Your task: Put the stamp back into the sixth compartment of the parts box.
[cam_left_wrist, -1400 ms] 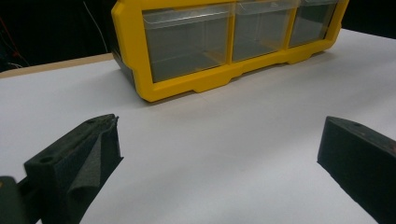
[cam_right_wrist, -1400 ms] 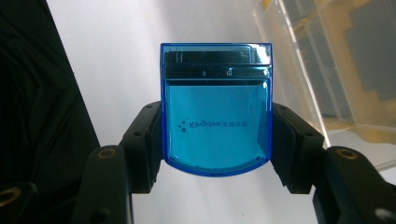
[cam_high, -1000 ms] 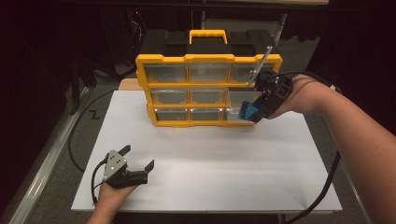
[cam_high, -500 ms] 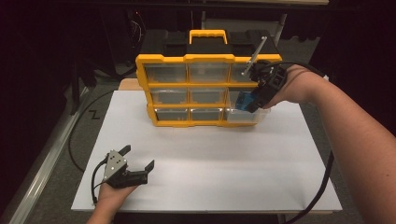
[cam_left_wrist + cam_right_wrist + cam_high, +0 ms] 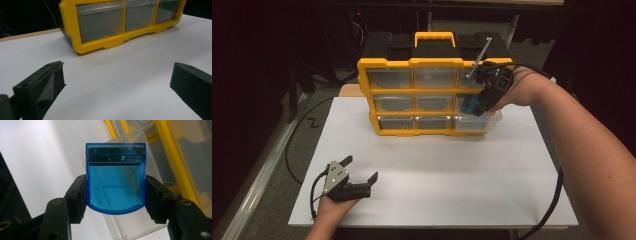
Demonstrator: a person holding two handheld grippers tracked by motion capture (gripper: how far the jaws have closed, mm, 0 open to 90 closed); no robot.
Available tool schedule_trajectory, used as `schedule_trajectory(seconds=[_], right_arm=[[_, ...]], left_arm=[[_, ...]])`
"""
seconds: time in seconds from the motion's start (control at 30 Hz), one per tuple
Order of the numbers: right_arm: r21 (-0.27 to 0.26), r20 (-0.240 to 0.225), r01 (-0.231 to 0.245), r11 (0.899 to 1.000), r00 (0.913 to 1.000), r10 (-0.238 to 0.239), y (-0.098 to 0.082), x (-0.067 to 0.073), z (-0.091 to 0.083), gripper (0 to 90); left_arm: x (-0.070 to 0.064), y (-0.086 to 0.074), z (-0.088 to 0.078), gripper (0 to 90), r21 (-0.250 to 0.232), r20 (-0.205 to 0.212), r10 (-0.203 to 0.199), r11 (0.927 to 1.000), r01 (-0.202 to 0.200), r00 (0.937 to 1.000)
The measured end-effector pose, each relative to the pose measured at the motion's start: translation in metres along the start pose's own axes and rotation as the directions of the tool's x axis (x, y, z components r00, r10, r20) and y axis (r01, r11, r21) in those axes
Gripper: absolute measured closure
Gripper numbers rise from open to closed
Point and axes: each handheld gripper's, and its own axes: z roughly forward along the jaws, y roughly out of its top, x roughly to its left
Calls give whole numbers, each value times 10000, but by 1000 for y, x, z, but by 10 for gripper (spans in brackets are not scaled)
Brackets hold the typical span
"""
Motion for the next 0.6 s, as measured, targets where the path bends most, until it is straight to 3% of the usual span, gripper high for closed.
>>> schedule_trajectory(seconds=[0.3,0.6], right_arm=[[198,222,-182,9996,9996,177,-3,-10,6,441],[299,74,-475,9984,9989,473,-7,-17,12,441]], left_arm=[[0,0,-1,3,-43,31,-42,10000,42,10000],[0,0,0,3,-24,39,-9,10000,9,10000]])
